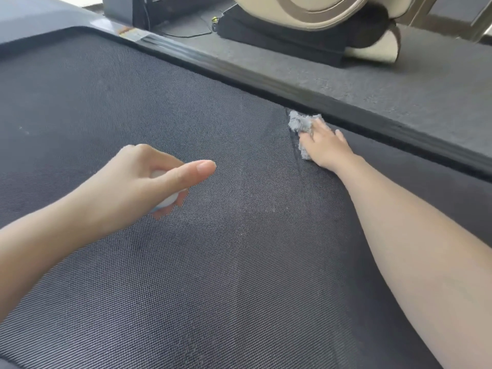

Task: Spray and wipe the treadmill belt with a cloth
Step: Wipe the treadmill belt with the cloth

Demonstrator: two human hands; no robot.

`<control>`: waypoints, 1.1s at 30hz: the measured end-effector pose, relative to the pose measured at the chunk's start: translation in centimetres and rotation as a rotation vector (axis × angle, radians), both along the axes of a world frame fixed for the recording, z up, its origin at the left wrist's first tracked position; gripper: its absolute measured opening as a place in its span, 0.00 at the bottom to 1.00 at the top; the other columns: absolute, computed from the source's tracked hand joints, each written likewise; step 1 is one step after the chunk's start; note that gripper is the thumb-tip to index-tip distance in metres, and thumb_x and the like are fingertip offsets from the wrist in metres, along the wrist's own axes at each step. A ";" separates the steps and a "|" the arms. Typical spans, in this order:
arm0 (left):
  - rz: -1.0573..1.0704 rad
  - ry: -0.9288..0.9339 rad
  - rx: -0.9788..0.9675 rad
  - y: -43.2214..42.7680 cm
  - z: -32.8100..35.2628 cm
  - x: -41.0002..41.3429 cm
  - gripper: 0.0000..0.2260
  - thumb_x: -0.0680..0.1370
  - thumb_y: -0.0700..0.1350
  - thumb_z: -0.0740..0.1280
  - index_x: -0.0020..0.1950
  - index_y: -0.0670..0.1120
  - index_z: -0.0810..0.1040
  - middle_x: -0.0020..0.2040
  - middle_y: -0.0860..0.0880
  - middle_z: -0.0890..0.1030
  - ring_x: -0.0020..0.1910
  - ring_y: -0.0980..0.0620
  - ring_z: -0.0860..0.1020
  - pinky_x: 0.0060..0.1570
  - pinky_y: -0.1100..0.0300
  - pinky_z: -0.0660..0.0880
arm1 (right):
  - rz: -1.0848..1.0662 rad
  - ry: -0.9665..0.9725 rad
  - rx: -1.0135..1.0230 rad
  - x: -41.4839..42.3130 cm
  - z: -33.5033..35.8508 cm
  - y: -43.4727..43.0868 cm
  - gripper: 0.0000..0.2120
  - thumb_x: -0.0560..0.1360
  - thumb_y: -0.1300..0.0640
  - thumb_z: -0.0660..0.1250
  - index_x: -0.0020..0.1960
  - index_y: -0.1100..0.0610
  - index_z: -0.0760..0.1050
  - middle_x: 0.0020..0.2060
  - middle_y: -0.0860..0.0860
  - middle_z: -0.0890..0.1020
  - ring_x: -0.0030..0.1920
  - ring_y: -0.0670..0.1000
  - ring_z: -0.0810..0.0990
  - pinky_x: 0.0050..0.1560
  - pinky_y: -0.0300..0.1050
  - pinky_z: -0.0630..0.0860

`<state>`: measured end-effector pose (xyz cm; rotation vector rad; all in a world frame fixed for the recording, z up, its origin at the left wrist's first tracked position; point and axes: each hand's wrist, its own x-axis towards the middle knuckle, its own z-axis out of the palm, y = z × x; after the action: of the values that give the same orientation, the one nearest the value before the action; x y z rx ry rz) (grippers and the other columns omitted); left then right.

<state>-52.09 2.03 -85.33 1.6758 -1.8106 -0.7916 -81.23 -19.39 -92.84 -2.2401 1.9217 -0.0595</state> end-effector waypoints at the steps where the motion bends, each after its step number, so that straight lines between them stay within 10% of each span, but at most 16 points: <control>1: -0.012 0.001 -0.003 -0.2 -0.1 -0.2 0.39 0.65 0.77 0.58 0.27 0.38 0.71 0.22 0.47 0.70 0.23 0.53 0.67 0.26 0.66 0.67 | -0.028 0.000 0.004 -0.6 0.0 -0.5 0.26 0.82 0.45 0.42 0.78 0.53 0.48 0.77 0.47 0.47 0.76 0.45 0.43 0.75 0.50 0.39; 14: -0.093 0.068 0.003 -1.4 -0.1 -2.3 0.36 0.66 0.73 0.59 0.27 0.38 0.70 0.21 0.49 0.67 0.22 0.54 0.64 0.23 0.70 0.64 | -0.117 -0.109 -0.071 -1.1 -0.3 0.5 0.22 0.81 0.48 0.49 0.74 0.50 0.57 0.76 0.50 0.56 0.73 0.59 0.58 0.70 0.53 0.56; 33: -0.137 0.189 0.008 4.1 1.3 1.1 0.33 0.65 0.75 0.61 0.22 0.46 0.65 0.21 0.48 0.68 0.23 0.53 0.67 0.22 0.71 0.64 | 0.451 -0.235 -0.051 5.6 -0.7 25.1 0.29 0.75 0.47 0.51 0.75 0.54 0.59 0.74 0.43 0.55 0.75 0.41 0.49 0.75 0.46 0.46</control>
<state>-50.94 6.13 -84.00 1.4408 -1.8051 -0.9821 -75.59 5.72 -93.57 -2.5116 1.2827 -0.2946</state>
